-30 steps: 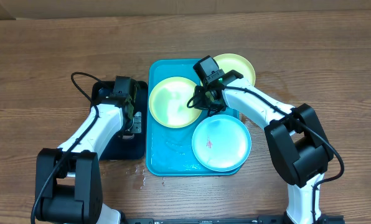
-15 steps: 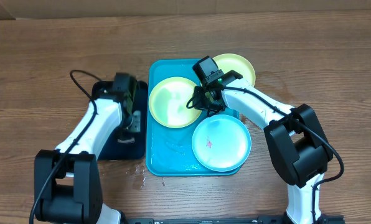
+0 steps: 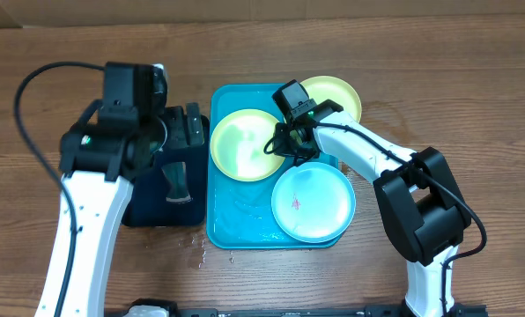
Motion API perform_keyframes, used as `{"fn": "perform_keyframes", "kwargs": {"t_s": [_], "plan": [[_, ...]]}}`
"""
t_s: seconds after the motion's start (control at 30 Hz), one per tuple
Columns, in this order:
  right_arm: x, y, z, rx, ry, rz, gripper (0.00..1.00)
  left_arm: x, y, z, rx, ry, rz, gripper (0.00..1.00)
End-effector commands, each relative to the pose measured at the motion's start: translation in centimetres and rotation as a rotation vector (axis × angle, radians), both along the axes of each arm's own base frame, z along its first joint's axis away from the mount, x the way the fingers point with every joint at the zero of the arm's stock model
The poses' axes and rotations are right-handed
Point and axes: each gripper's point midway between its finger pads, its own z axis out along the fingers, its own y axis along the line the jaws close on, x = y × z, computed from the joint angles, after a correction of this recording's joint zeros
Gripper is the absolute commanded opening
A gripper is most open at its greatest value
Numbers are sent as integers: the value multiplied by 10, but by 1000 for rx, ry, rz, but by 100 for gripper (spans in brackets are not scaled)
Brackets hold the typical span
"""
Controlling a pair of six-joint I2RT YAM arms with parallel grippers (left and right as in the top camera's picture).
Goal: Clean dirty plates on tray and stack at the side
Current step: 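Lift the upper yellow plate with the right gripper off the teal tray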
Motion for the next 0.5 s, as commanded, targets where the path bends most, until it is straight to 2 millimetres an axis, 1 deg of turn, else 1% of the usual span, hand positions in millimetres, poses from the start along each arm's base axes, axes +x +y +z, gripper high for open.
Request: {"fn": "perform_keyframes", "kwargs": {"t_s": [0.0, 0.1, 0.23, 0.33, 0.47], "plan": [[4, 6, 5, 15, -15, 10, 4, -8, 1, 6, -23, 1, 34, 100], [6, 6, 9, 20, -24, 9, 4, -9, 1, 3, -20, 17, 34, 100], [13, 1, 24, 23, -28, -8, 4, -6, 1, -2, -18, 32, 34, 100], [16, -5, 41, 24, -30, -23, 4, -6, 1, -4, -17, 39, 35, 100], [18, -8, 65, 31, -45, -30, 4, -6, 1, -5, -17, 43, 35, 100]]}}
